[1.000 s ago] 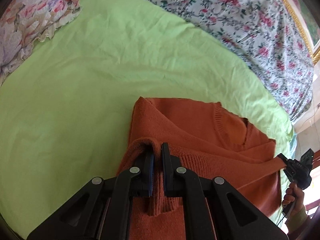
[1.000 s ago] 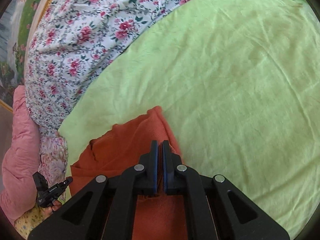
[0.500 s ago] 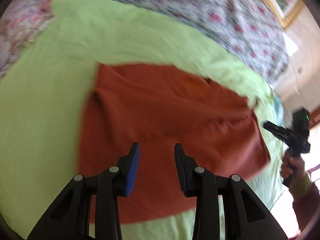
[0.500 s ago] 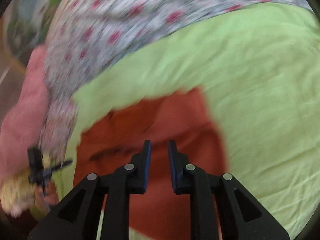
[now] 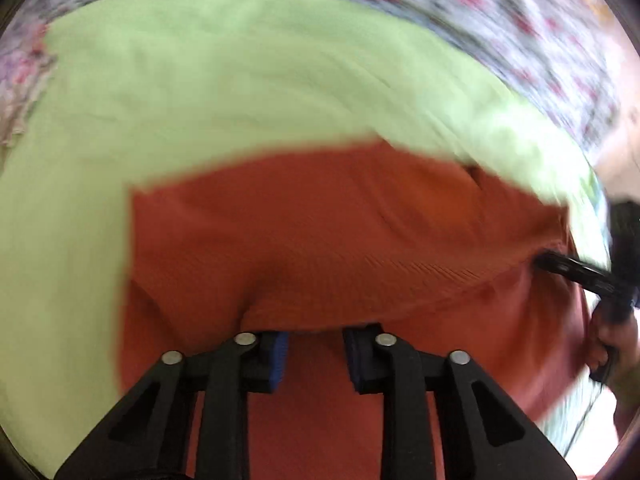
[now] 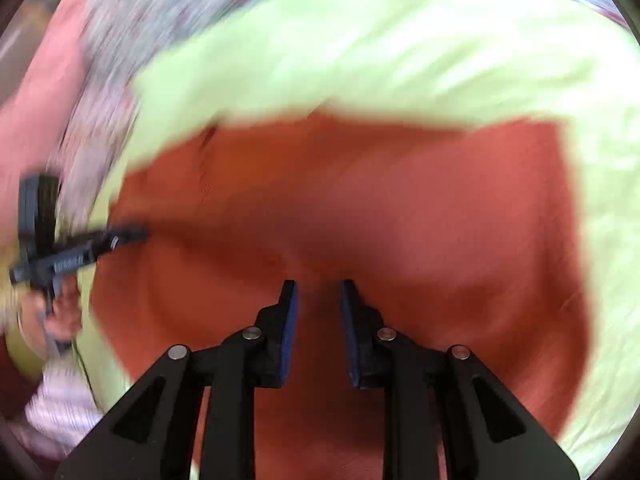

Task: Fold small clothes
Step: 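Withdraw both open tools from the folded sweater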

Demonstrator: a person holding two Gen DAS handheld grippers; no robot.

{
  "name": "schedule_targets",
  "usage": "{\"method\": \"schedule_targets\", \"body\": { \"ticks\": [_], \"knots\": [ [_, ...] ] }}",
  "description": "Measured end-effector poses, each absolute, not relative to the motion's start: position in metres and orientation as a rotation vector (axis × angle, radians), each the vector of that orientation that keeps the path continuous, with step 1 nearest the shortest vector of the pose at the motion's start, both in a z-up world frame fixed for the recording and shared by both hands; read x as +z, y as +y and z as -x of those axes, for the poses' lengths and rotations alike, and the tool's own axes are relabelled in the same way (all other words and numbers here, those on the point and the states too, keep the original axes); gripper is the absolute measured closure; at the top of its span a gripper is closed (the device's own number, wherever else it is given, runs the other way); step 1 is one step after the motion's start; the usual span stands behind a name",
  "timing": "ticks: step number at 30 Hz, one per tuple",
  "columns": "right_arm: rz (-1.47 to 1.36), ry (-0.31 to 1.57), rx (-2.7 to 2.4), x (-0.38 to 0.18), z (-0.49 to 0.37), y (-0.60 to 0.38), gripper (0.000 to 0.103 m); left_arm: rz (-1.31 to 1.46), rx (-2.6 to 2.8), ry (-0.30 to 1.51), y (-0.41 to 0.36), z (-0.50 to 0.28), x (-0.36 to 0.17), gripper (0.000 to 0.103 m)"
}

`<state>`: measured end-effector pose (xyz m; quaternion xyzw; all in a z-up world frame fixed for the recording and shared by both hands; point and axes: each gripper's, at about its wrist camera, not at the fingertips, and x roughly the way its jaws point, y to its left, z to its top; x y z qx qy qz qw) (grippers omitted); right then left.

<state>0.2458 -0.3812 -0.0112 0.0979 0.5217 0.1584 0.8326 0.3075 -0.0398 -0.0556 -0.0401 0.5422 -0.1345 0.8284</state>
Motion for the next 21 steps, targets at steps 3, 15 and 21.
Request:
{"method": "schedule_targets", "body": {
  "ticks": [3,15,21],
  "knots": [
    [-0.344,0.987,0.179,-0.003,-0.262,-0.422,0.080,0.157,-0.217,1.129,-0.020,-0.337,-0.053,0.087],
    [-0.445,0.907,0.124,0.027,-0.215,-0.435,0.070,0.338,-0.042,1.007,0.037,-0.325,-0.016,0.085],
    [-0.458,0.917,0.176,0.034,-0.173,-0.405,0.066,0.341,-0.007,0.997,0.072,-0.297,0.000,0.079]
  ]
}}
